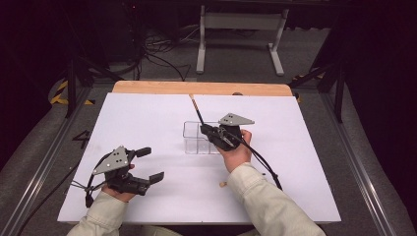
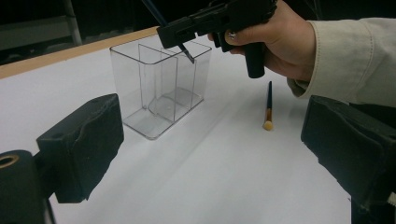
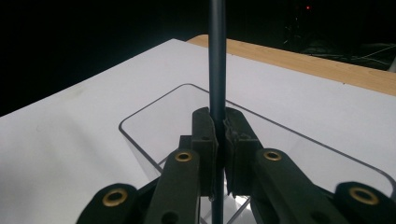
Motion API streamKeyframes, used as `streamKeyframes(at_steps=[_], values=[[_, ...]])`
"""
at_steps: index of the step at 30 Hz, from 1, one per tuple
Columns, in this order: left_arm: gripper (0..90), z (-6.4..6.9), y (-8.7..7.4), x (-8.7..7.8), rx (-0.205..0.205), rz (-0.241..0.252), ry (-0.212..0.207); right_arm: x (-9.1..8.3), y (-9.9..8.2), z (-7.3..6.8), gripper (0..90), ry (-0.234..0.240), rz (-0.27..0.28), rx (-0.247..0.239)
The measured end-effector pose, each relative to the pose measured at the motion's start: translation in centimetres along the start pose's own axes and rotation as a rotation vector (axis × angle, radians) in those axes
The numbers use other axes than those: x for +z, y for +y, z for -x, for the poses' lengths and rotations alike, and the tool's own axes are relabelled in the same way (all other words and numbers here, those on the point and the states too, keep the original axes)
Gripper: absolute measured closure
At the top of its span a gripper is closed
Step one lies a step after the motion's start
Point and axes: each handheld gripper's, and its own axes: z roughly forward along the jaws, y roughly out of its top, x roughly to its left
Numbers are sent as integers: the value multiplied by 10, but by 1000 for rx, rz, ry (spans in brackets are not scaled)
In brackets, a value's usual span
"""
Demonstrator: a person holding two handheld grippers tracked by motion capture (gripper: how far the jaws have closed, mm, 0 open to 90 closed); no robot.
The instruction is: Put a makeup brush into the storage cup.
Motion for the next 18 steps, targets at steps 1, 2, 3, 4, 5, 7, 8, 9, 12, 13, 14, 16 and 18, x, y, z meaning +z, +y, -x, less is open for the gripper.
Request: streamKeyframes(at_steps=[1, 2, 3, 4, 5, 7, 8, 9, 12, 13, 14, 16, 18], values=[[64, 0, 0, 0, 2, -1, 1, -1, 1, 0, 842, -1, -1, -3], [64, 0, 0, 0, 5, -2, 2, -2, 1, -1, 842, 0, -2, -1], [64, 0, 0, 0, 4, 0, 0, -3, 1, -1, 842, -3, -1, 0], [64, 0, 0, 0, 5, -1, 1, -6, 2, 0, 842, -1, 3, 2], [64, 0, 0, 0, 1, -1, 0, -6, 2, 0, 842, -1, 3, 2], [64, 0, 0, 0, 3, 0, 2, -9, 2, 0, 842, -1, 2, 4], [64, 0, 0, 1, 2, -1, 0, -10, 2, 0, 842, -2, 0, 4], [64, 0, 0, 1, 7, -3, 1, -11, 2, 0, 841, -1, -1, -1], [64, 0, 0, 2, 6, -5, -1, -14, 1, -2, 841, -4, -7, -9], [64, 0, 0, 2, 6, -5, 0, -15, 1, -2, 841, -4, -9, -8], [64, 0, 0, 2, 6, -4, 0, -16, 1, -1, 841, -7, -11, -5], [64, 0, 0, 2, 8, -5, 0, -17, 0, -1, 841, -6, -13, 1], [64, 0, 0, 2, 2, -4, -1, -18, 0, -1, 840, -7, -16, 1]])
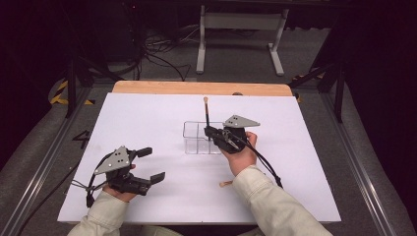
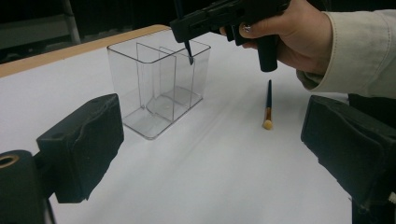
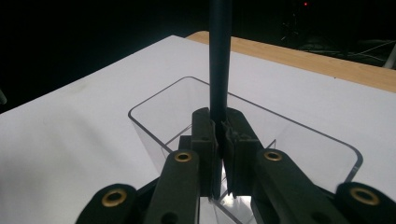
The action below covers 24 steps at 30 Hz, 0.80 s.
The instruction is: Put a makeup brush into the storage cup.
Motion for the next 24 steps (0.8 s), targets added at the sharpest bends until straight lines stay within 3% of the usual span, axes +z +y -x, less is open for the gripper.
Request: streamKeyframes(at_steps=[20, 24], values=[[64, 1, 0, 0, 1, -1, -3, 6, -8, 3, 837, -1, -55, 27], [64, 0, 0, -1, 9, -3, -1, 6, -8, 3, 754, 0, -51, 24]])
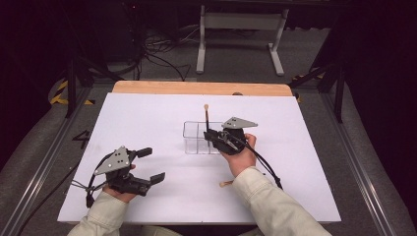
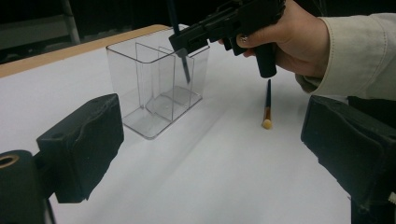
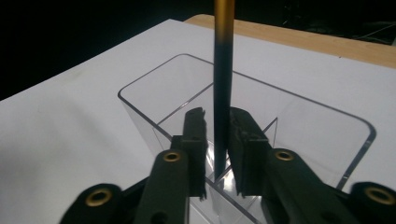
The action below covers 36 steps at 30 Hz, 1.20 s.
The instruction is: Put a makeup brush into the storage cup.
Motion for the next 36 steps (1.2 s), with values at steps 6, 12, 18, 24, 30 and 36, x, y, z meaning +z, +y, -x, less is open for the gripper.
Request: streamKeyframes(at_steps=[6, 12, 18, 24, 30, 36], values=[[64, 0, 0, 1, 0, 0, -2, -11, 8, 4, 460, 28, 77, 12], [63, 0, 0, 2, -6, 4, -7, -27, 16, 6, 340, 53, 109, 6], [61, -1, 2, 5, -10, -10, -14, -49, 20, 9, 247, 71, 145, -9], [60, -3, 3, 8, -13, -12, -16, -83, 24, 19, 52, 36, 196, -4], [60, -4, 3, 11, -14, -16, -17, -102, 23, 28, 0, -5, 198, 25], [61, -3, 2, 11, -16, -20, -17, -113, 23, 30, 0, -12, 198, 52]])
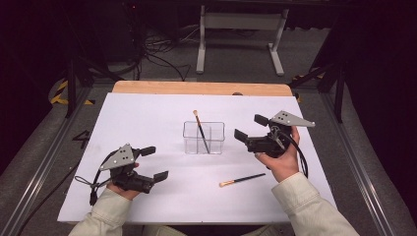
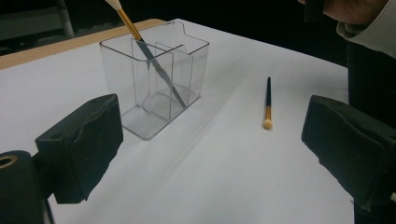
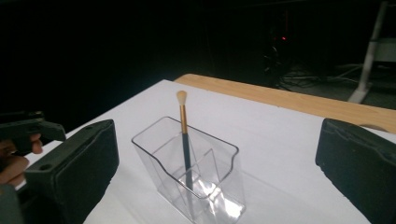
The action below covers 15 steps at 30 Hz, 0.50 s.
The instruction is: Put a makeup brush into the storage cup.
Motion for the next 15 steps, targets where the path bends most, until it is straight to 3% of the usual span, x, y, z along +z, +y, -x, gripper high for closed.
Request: streamKeyframes(at_steps=[3, 6, 7, 10, 15], values=[[61, 0, 0, 0, 2, 1, 1, -2, 0, -1, 1, -16, -19, -29], [61, 0, 0, -1, -1, -2, 3, -7, 1, -3, 1, 19, -44, -71], [61, 0, 0, -2, 4, -4, 5, -10, 3, -6, 38, 24, -60, -125], [61, 0, 0, -2, -5, -2, 5, -13, 5, -7, 102, 25, -67, -165], [61, -1, 0, -4, 3, -3, 11, -19, 8, -7, 116, 28, -104, -217]])
